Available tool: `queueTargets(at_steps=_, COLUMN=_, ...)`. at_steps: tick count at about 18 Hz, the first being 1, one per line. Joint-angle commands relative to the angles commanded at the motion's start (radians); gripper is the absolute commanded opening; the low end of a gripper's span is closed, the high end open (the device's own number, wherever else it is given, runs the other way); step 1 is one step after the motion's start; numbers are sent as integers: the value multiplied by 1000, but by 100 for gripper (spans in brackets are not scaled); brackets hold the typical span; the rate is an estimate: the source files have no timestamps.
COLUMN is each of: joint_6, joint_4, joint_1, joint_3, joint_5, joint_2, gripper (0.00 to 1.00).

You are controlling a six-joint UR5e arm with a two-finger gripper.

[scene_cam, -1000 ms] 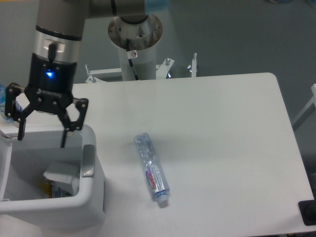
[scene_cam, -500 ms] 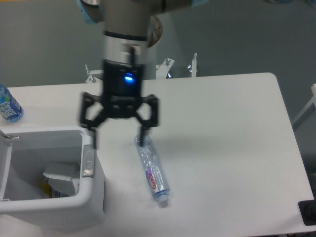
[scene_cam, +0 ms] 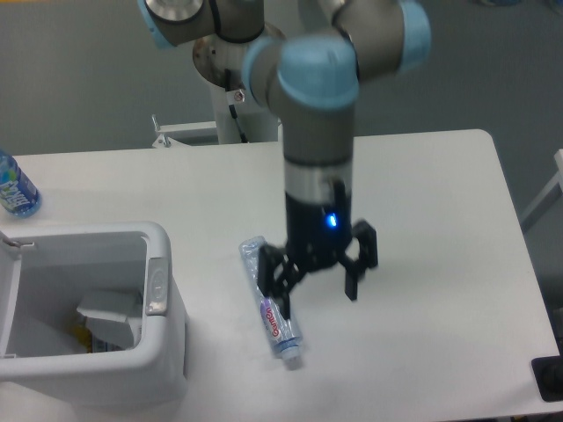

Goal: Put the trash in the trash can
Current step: 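Move the open gripper over the clear plastic water bottle, then lower the gripper onto the bottle's cap end and close it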

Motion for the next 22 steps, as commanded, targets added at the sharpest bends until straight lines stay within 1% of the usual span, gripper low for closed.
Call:
queueTargets(at_steps=4, joint_6=-1, joint_4=-2, joint_1=-2, joint_3=5, joint_5=0, joint_2=-87, gripper=100)
queueTargets(at_steps=6, joint_6=-17, joint_4=-3, joint_1=-8, joint_3=6, joint_5=-1, joint_2=-108, gripper=100)
queueTargets(at_steps=7, joint_6=-12, joint_4=-2, joint_1=-17, joint_3=-5, joint_5=0, joint_2=-118, gripper=100)
queueTargets(at_steps=9, joint_6=-17, joint_4=-2, joint_1=-37, joint_3=3, joint_5=8, joint_2=-164, gripper=100)
queueTargets(at_steps=13, joint_6=-15, joint_4=3, joint_1=-55, joint_3=-9, joint_5=15, joint_2=-189, gripper=100)
queueTargets(at_steps=16, joint_6=-15, joint_4=3, joint_1=-69, joint_3=-9, joint_5=48, joint_2=-210, gripper=100)
queueTargets(at_steps=20, joint_6=-14, joint_4=5, joint_1=-80, joint_3=-11, joint_5=65, joint_2=-218, gripper=100)
queueTargets(at_steps=21, joint_6=-14, joint_4=5, joint_1=-80, joint_3=-11, joint_5=72, joint_2=-220, gripper=98)
queueTargets(at_steps=22, joint_6=-15, joint_4=5, joint_1=-81, joint_3=-12, joint_5=80, joint_2=-220, gripper=92)
